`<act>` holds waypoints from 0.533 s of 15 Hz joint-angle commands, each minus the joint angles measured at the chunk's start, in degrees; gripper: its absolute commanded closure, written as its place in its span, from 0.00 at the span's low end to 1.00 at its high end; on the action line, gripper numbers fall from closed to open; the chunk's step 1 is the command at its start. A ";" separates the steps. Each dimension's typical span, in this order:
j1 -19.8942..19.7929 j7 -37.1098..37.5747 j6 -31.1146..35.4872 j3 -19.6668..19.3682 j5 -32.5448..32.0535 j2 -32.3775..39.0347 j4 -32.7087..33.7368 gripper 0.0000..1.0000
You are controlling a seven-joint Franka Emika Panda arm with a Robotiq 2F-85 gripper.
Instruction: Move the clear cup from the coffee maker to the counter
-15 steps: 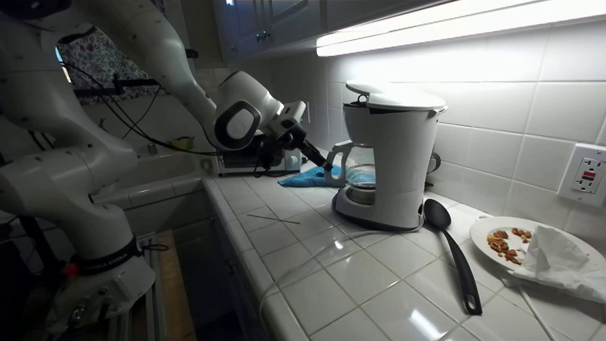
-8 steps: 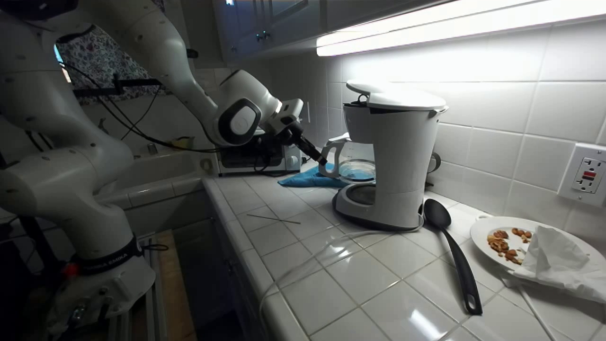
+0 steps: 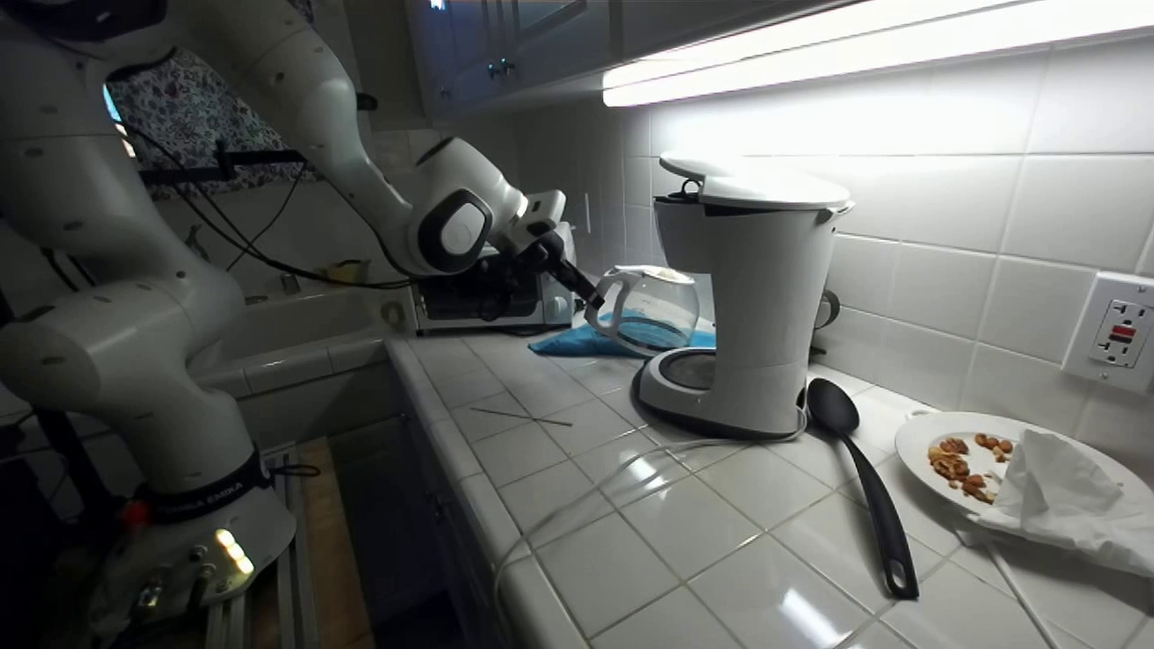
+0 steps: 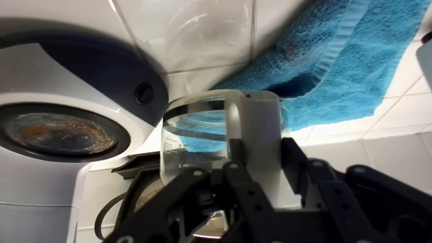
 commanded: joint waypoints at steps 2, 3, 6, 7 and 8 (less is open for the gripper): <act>5.25 0.09 -0.51 -3.58 -1.31 0.64 1.00 0.91; 6.27 0.06 -0.55 -4.29 -1.33 0.73 0.96 0.91; 9.43 -0.18 -0.96 -6.46 -1.29 0.97 0.74 0.58; 10.50 -0.40 -1.06 -7.25 -1.20 1.01 0.69 0.41; 11.41 -0.57 -1.46 -7.88 -1.23 0.73 0.52 0.34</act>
